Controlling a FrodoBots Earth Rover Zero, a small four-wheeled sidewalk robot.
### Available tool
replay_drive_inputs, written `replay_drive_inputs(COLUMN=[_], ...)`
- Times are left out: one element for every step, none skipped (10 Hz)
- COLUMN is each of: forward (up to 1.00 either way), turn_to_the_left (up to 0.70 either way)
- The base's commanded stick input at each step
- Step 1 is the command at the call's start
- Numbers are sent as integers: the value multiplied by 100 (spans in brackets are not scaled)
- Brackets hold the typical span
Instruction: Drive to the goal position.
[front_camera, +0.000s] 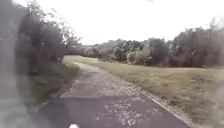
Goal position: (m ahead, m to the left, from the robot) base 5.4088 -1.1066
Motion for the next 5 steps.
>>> replay_drive_inputs(forward=[70, 70, 70, 70, 70], turn_to_the_left=[1, 1, 1, 4, 9])
